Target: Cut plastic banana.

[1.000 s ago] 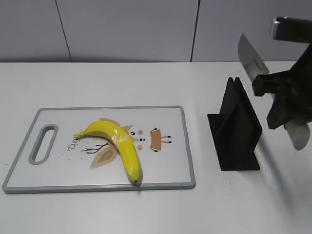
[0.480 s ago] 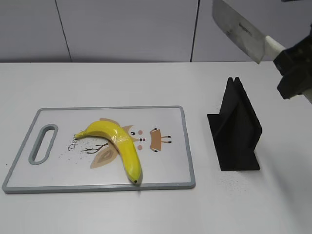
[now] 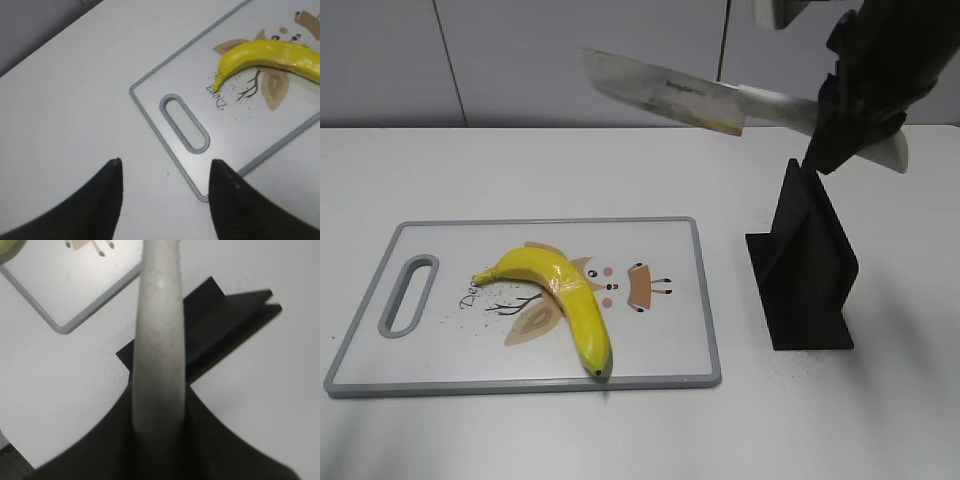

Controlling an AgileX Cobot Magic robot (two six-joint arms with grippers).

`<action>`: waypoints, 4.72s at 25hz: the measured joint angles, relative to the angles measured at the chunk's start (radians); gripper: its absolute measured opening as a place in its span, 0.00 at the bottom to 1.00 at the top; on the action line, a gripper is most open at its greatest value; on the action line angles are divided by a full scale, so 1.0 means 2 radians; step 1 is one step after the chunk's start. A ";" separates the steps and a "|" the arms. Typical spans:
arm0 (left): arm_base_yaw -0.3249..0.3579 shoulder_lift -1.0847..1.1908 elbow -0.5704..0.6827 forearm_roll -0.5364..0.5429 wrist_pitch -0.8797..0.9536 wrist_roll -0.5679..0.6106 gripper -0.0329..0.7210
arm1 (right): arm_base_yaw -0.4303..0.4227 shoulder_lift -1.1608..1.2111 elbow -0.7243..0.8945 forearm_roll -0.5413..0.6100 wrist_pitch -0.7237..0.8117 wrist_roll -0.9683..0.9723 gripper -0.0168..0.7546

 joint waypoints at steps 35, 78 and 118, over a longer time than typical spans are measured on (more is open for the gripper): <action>-0.112 0.389 -0.200 -0.148 0.025 0.326 0.06 | 0.029 0.143 -0.097 0.134 -0.002 -0.379 0.23; -0.112 0.374 -0.182 -0.163 0.029 0.318 0.05 | 0.034 0.137 -0.131 0.109 0.032 -0.347 0.24; 0.062 0.260 -0.169 0.022 0.152 -0.207 0.83 | 0.035 0.008 -0.001 0.061 -0.031 0.296 0.23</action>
